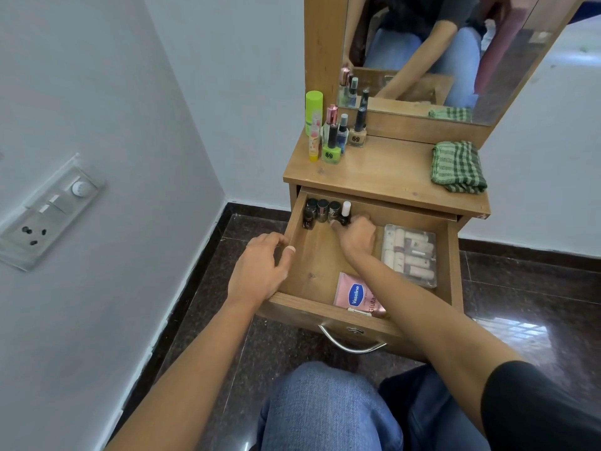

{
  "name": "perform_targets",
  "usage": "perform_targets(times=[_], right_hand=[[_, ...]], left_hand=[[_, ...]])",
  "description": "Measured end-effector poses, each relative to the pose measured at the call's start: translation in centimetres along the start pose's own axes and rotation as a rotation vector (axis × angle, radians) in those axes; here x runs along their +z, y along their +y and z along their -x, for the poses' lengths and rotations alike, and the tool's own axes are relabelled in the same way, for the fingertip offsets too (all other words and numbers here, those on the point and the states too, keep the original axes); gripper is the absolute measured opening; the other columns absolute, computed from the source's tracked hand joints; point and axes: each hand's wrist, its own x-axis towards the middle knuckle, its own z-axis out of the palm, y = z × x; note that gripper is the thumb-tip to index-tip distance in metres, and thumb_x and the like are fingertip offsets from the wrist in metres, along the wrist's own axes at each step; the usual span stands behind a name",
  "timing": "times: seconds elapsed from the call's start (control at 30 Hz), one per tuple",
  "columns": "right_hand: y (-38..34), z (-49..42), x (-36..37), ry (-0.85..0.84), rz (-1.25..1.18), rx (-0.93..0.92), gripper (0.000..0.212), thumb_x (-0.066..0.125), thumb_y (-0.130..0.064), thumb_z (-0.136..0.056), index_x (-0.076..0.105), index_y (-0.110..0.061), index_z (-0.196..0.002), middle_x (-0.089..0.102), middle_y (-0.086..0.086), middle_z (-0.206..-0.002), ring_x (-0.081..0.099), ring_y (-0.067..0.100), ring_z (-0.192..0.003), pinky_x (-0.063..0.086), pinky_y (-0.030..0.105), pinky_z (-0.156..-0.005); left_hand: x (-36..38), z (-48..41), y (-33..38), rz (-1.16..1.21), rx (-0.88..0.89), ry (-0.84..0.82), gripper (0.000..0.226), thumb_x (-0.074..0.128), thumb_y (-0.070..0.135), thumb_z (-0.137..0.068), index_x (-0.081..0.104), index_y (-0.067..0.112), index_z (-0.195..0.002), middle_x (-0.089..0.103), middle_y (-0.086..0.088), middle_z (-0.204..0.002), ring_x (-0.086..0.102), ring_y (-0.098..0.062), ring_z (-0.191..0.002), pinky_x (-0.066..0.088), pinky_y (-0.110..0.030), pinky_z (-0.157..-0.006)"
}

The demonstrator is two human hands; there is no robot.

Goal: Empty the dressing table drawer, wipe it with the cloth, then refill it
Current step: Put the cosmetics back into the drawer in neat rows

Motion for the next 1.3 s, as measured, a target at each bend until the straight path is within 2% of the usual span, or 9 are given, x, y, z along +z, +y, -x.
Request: perform_targets(times=[0.17,0.37,0.53,0.67,0.73,0.87,0.97,1.07,1.3], right_hand=[[0.4,0.0,-0.1,-0.003,-0.023,-0.038,0.033,0.068,-0.026,-0.088,0.059,-0.002,-0.108,0.067,0.015,-0.103,0.064,0.031,-0.096,0.051,0.036,-0.076],[0.1,0.0,0.0,-0.010,-0.028,-0.066,0.020,0.067,-0.024,-0.088,0.066,-0.004,-0.088,0.069,0.017,-0.092,0.065,0.030,-0.086,0.045,0.030,-0.065],[0.5,-0.3,-0.3,-0.022,-0.016,-0.071,0.019,0.069,-0.024,-0.085,0.060,-0.011,-0.075,0.068,0.014,-0.085,0.063,0.027,-0.079,0.043,0.028,-0.064],[0.8,-0.2,-1.7,-0.015,-0.044,-0.127,0.017,0.068,-0.018,-0.084,0.064,-0.006,-0.096,0.067,0.009,-0.093,0.063,0.024,-0.088,0.050,0.033,-0.076],[0.7,0.4,-2.8,0.008,-0.089,-0.264,0.015,0.066,-0.015,-0.084,0.062,-0.007,-0.096,0.064,0.002,-0.086,0.060,0.017,-0.080,0.051,0.033,-0.075],[-1.3,0.5,-5.8,0.072,-0.161,-0.595,0.003,0.060,-0.010,-0.086,0.059,-0.013,-0.087,0.059,-0.004,-0.076,0.052,0.003,-0.068,0.044,0.013,-0.062],[-4.7,-2.0,-7.8,0.169,-0.246,-0.661,0.009,0.056,-0.005,-0.088,0.059,-0.011,-0.094,0.059,0.001,-0.083,0.050,0.003,-0.066,0.044,0.013,-0.062],[-7.7,-5.3,-8.9,0.227,-0.159,-0.624,0.026,0.055,-0.007,-0.087,0.057,-0.010,-0.113,0.058,0.003,-0.103,0.052,0.009,-0.084,0.044,0.018,-0.072],[-10.9,-9.2,-8.8,0.142,0.045,-0.709,0.053,0.046,0.002,-0.088,0.050,-0.018,-0.137,0.043,0.007,-0.108,0.046,0.015,-0.090,0.041,0.021,-0.083]], left_hand=[[0.0,0.0,0.1,-0.009,-0.006,0.000,0.032,0.048,0.042,-0.097,0.060,0.023,-0.120,0.061,0.005,-0.118,0.055,-0.010,-0.105,0.050,-0.031,-0.086],[0.0,0.0,0.0,-0.007,-0.010,-0.006,0.032,0.048,0.042,-0.097,0.060,0.023,-0.120,0.061,0.004,-0.118,0.055,-0.009,-0.105,0.049,-0.030,-0.085],[0.1,0.0,0.0,-0.009,-0.007,-0.004,0.033,0.048,0.043,-0.097,0.060,0.023,-0.120,0.061,0.004,-0.119,0.055,-0.009,-0.106,0.048,-0.029,-0.085],[0.1,0.0,-0.1,-0.011,-0.002,-0.001,0.033,0.048,0.043,-0.097,0.060,0.023,-0.120,0.061,0.004,-0.119,0.054,-0.010,-0.107,0.049,-0.032,-0.086],[0.2,-0.1,-0.1,-0.014,-0.002,-0.003,0.033,0.047,0.043,-0.097,0.059,0.023,-0.121,0.061,0.004,-0.119,0.054,-0.010,-0.108,0.048,-0.030,-0.085],[0.3,-0.1,-0.2,-0.014,-0.001,-0.004,0.034,0.047,0.043,-0.097,0.059,0.023,-0.121,0.061,0.004,-0.120,0.054,-0.010,-0.108,0.047,-0.030,-0.085],[0.2,-0.1,0.0,0.002,0.004,0.005,0.032,0.048,0.042,-0.097,0.061,0.023,-0.119,0.062,0.005,-0.118,0.053,-0.009,-0.107,0.050,-0.034,-0.087],[0.2,0.0,0.0,0.003,0.008,0.004,0.031,0.048,0.041,-0.097,0.061,0.023,-0.118,0.062,0.005,-0.117,0.053,-0.009,-0.106,0.050,-0.034,-0.087],[0.2,-0.1,0.0,0.014,0.011,0.000,0.031,0.048,0.041,-0.096,0.061,0.022,-0.118,0.062,0.006,-0.116,0.054,-0.009,-0.106,0.051,-0.034,-0.086]])
